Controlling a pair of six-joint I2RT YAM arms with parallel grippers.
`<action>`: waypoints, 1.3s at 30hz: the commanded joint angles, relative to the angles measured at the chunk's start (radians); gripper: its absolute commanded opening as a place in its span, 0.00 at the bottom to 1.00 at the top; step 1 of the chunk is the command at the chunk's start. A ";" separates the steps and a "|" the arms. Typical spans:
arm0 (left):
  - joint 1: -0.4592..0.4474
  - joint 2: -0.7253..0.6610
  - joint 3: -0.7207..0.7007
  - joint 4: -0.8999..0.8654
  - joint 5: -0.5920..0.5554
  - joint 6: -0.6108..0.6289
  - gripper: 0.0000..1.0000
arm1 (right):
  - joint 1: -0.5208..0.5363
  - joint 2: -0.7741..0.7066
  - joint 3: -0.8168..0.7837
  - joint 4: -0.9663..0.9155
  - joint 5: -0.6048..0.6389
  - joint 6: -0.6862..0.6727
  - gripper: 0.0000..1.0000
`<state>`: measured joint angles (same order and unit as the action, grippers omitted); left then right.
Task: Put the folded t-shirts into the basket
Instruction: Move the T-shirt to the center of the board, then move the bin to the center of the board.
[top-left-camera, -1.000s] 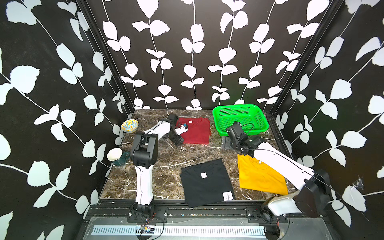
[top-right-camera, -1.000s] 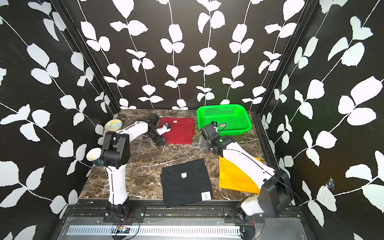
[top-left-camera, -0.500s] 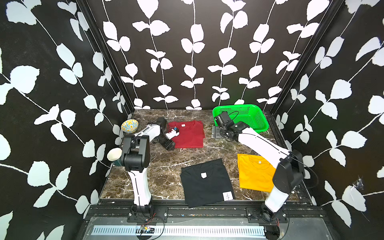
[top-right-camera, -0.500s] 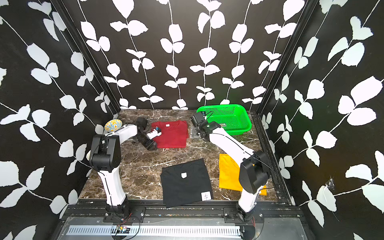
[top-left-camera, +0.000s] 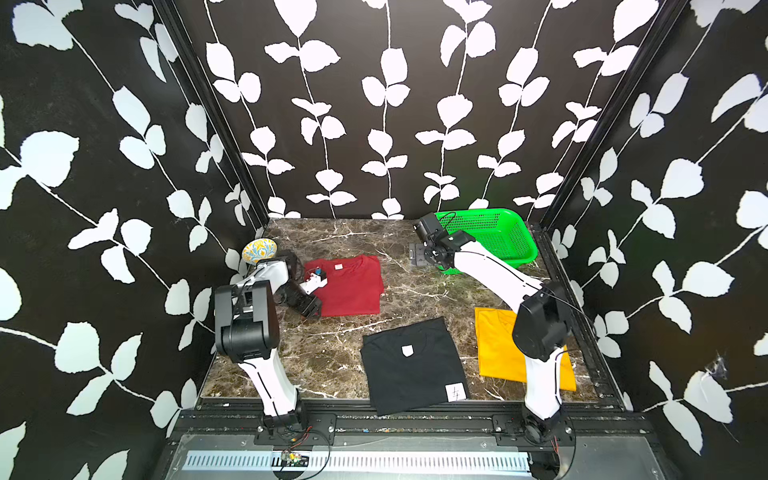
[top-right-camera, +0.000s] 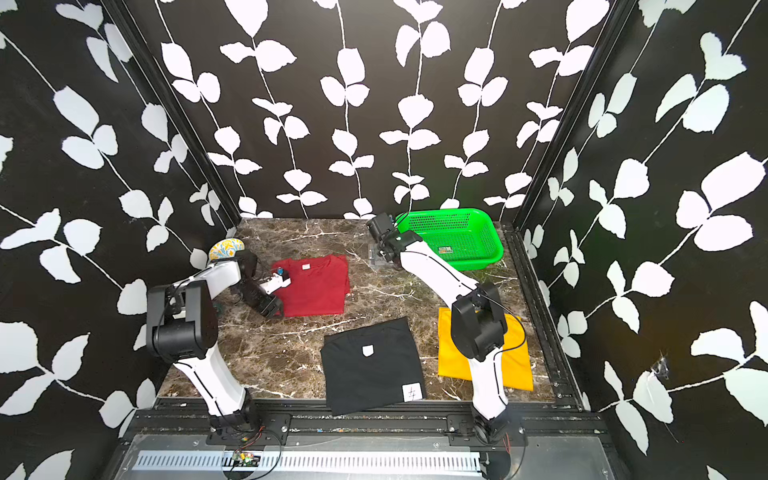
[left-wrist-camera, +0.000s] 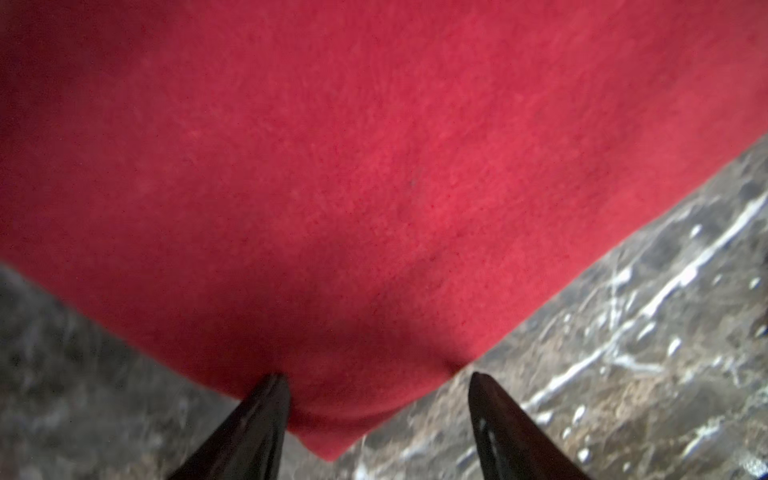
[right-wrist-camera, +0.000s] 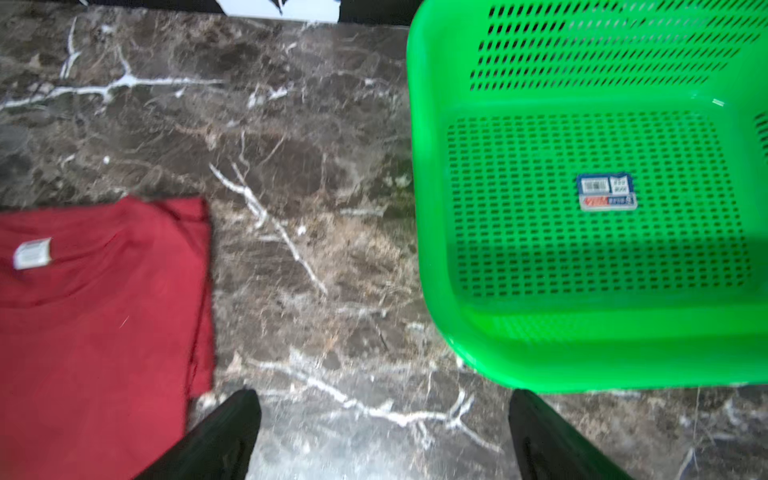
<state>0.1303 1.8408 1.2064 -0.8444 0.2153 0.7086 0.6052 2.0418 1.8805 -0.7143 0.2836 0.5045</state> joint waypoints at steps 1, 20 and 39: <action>0.019 -0.049 -0.036 -0.087 -0.002 0.058 0.75 | -0.040 0.043 0.046 -0.053 -0.007 -0.057 0.94; -0.165 -0.292 0.023 -0.213 0.266 0.020 0.80 | -0.041 0.031 -0.102 0.163 -0.398 -0.225 0.94; -0.487 -0.407 -0.142 0.451 -0.160 -0.152 0.98 | -0.177 0.097 -0.006 0.126 -0.563 -0.181 0.98</action>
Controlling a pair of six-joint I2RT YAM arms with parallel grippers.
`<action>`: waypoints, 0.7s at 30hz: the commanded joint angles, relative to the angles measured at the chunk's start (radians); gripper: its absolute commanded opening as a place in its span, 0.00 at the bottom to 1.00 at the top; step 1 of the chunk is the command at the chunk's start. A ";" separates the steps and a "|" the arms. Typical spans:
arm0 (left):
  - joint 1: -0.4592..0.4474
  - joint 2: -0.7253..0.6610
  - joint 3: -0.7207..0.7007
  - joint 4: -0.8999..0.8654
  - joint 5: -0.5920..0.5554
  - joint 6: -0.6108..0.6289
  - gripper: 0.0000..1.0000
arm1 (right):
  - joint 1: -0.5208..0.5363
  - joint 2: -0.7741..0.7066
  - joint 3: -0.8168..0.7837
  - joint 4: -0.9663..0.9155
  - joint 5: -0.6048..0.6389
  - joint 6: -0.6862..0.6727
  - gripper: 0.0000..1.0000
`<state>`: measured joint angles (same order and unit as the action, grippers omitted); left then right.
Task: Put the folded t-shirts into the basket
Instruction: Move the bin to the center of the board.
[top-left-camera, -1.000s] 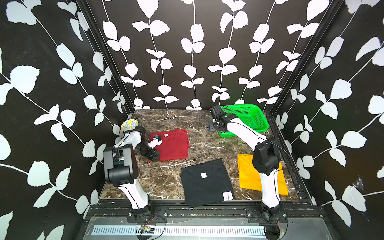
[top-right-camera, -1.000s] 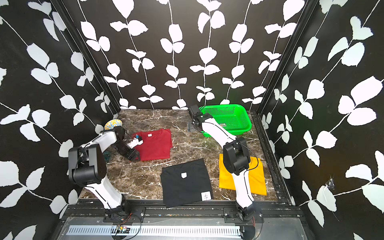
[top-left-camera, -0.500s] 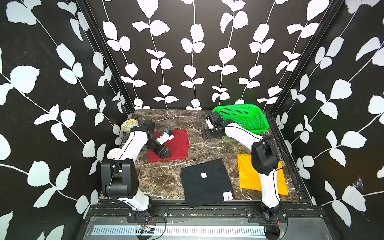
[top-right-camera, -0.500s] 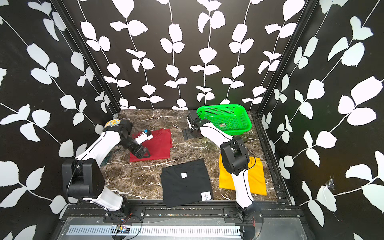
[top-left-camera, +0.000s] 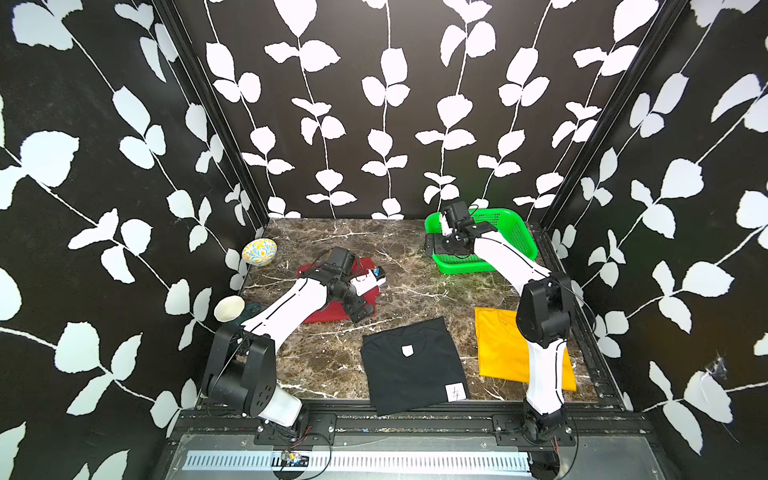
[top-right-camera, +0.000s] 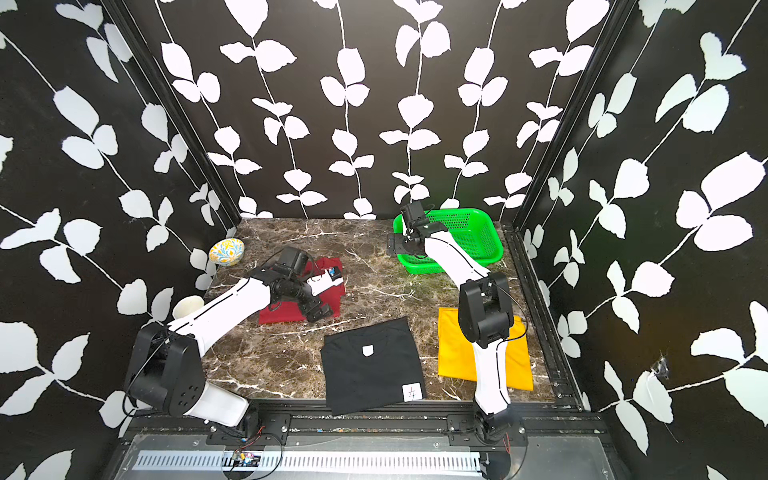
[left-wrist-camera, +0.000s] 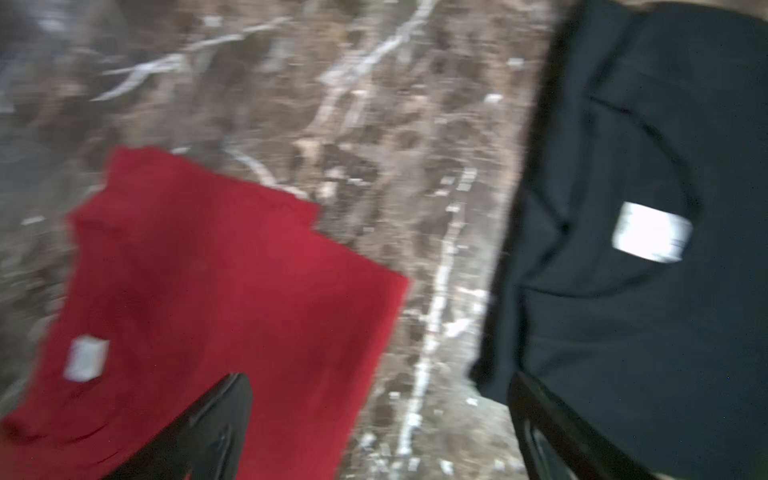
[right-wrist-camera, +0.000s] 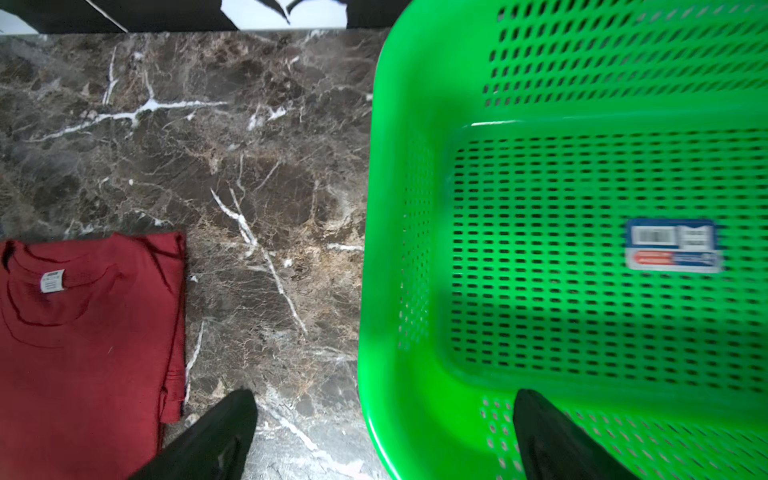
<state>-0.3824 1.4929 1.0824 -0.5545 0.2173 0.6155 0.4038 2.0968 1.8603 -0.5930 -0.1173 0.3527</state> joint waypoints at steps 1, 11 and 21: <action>0.044 -0.083 -0.029 0.181 -0.161 -0.078 0.98 | 0.029 0.046 0.015 -0.002 -0.195 -0.039 0.97; 0.158 -0.093 0.045 -0.037 0.343 -0.279 0.94 | 0.127 -0.120 -0.177 0.009 -0.400 -0.110 0.96; -0.120 -0.034 -0.055 -0.097 0.150 -0.026 0.98 | 0.143 -0.428 -0.336 -0.014 -0.209 0.021 0.96</action>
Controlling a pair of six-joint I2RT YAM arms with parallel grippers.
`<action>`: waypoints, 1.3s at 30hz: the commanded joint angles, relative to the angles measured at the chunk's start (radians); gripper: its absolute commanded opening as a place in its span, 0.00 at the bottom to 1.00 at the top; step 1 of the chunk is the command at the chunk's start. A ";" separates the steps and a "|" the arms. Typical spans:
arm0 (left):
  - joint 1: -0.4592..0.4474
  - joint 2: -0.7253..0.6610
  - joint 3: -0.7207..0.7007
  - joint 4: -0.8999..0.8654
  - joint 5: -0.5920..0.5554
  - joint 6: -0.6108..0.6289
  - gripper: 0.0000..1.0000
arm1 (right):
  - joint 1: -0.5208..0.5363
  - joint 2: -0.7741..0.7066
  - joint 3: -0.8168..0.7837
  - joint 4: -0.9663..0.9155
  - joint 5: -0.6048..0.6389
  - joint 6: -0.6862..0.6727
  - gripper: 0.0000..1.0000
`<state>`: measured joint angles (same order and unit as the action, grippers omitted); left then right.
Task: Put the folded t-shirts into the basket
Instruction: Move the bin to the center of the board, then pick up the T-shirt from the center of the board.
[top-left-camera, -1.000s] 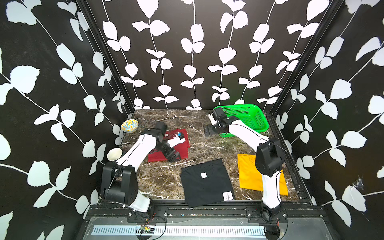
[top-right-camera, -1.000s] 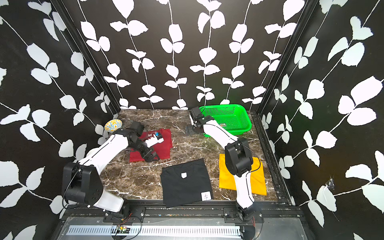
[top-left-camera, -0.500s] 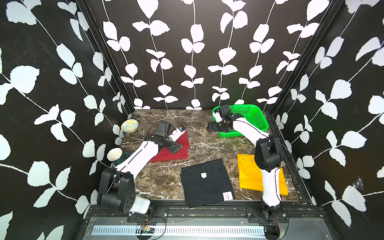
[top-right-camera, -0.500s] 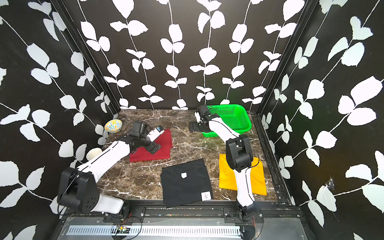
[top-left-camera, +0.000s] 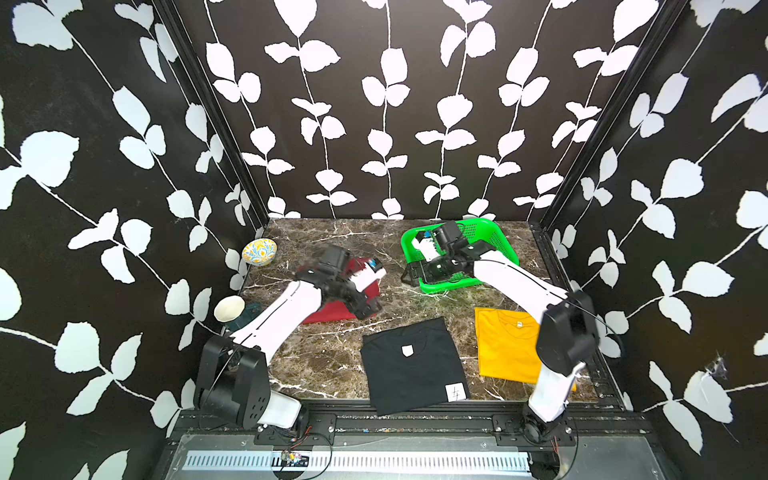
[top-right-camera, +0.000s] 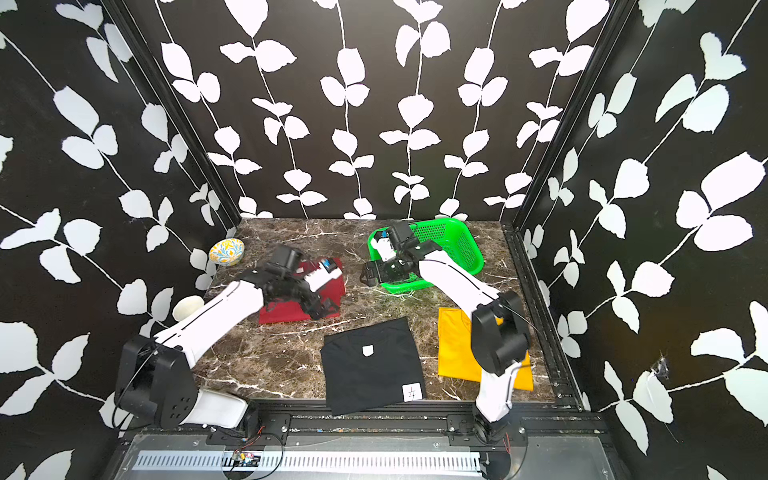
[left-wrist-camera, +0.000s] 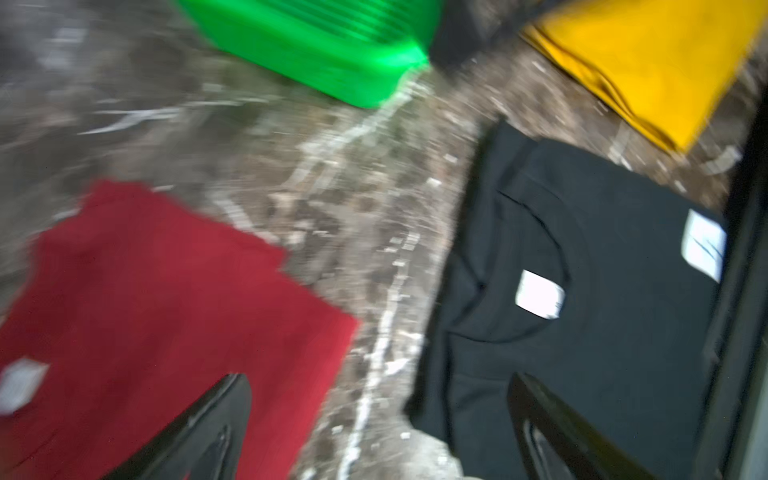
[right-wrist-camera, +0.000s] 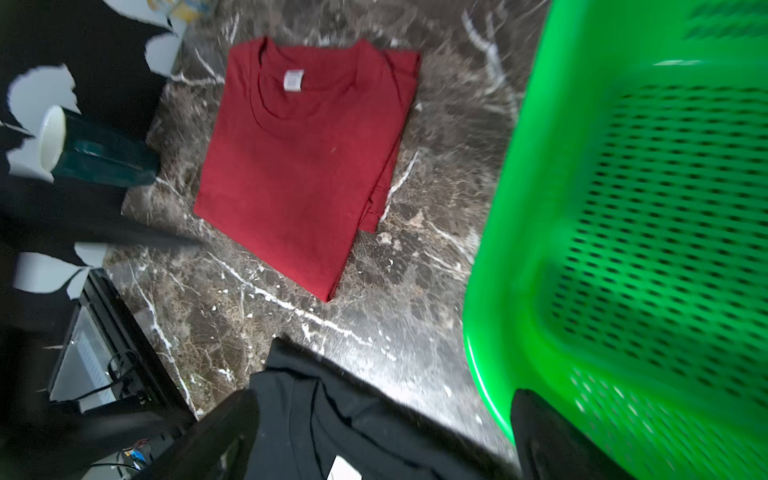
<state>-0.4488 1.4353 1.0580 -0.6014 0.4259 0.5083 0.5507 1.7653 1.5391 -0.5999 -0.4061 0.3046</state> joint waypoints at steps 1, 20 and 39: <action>-0.066 0.057 -0.020 -0.060 -0.066 0.080 0.98 | 0.002 -0.133 -0.030 -0.031 0.095 0.085 0.97; -0.103 0.382 0.083 -0.284 -0.072 0.236 0.78 | 0.033 -0.445 -0.329 -0.260 0.353 0.322 0.98; -0.196 0.293 0.008 -0.212 -0.130 0.255 0.00 | 0.098 -0.240 -0.473 -0.052 0.195 0.986 0.99</action>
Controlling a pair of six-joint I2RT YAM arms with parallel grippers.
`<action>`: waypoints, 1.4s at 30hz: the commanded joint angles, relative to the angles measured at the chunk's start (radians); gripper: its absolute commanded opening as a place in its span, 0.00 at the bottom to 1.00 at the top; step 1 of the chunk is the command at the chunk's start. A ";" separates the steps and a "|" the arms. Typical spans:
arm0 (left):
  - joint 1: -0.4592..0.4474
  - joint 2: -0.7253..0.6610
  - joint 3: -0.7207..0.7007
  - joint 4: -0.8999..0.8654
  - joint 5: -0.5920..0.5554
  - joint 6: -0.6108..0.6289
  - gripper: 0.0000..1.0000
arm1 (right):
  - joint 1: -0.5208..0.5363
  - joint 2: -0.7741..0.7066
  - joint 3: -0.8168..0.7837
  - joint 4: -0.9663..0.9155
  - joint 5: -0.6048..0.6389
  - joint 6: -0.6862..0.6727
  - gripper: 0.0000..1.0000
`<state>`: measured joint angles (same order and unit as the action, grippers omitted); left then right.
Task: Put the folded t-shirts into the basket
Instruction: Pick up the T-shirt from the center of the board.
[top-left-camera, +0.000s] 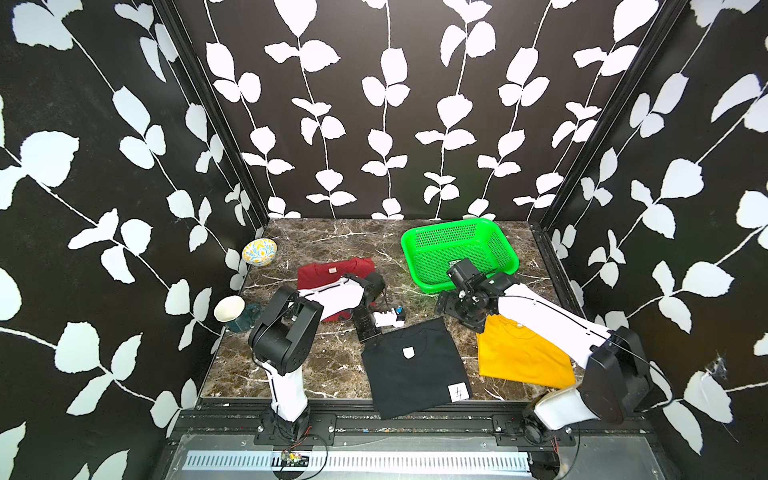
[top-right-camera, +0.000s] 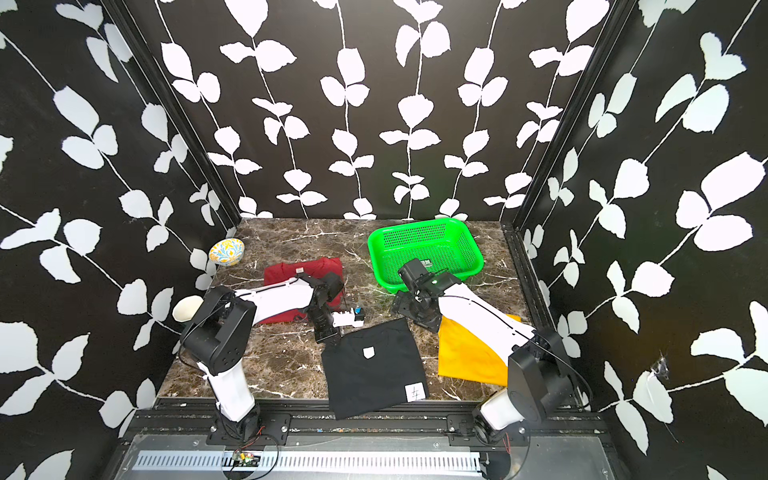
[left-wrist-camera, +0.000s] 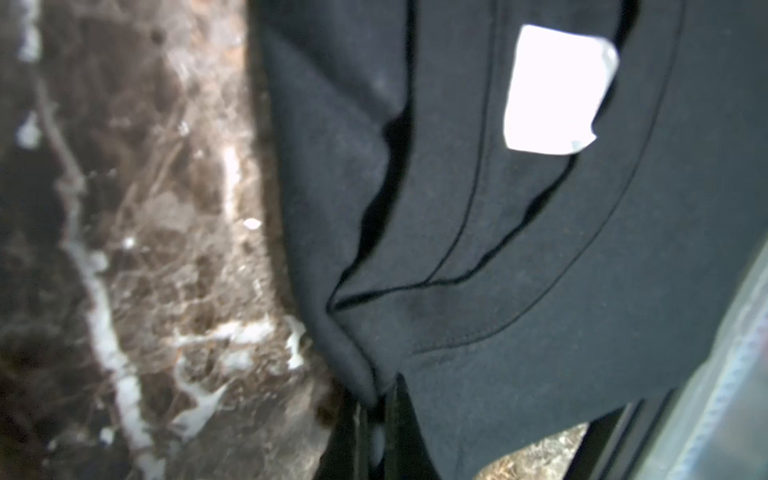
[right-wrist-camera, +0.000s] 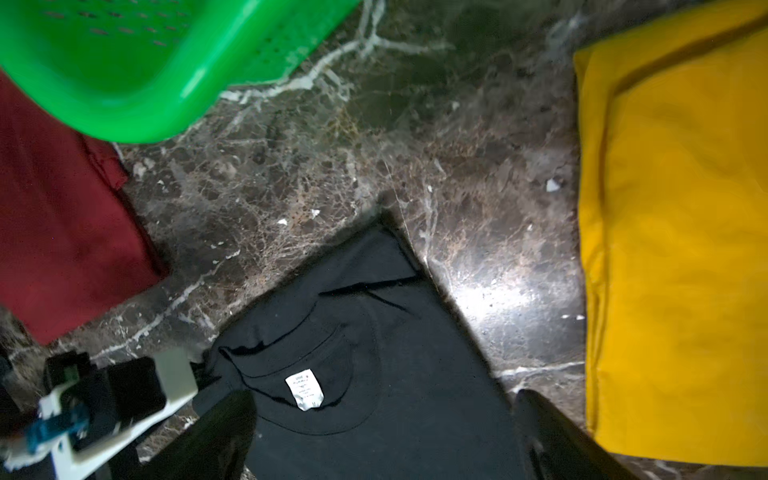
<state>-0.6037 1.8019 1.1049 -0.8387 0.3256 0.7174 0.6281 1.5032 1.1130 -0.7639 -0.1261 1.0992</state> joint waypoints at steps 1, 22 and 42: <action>-0.063 -0.098 -0.054 0.055 -0.060 0.049 0.00 | 0.034 0.030 -0.063 0.155 -0.106 0.236 0.98; -0.203 -0.315 -0.117 0.183 -0.193 0.074 0.00 | 0.065 0.292 0.071 0.045 -0.058 0.356 0.89; -0.205 -0.449 -0.135 0.172 -0.197 0.125 0.00 | -0.016 0.232 0.033 0.024 -0.073 0.312 0.11</action>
<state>-0.8085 1.3857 0.9714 -0.6479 0.1150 0.7811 0.6296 1.8023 1.1664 -0.7155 -0.2272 1.4044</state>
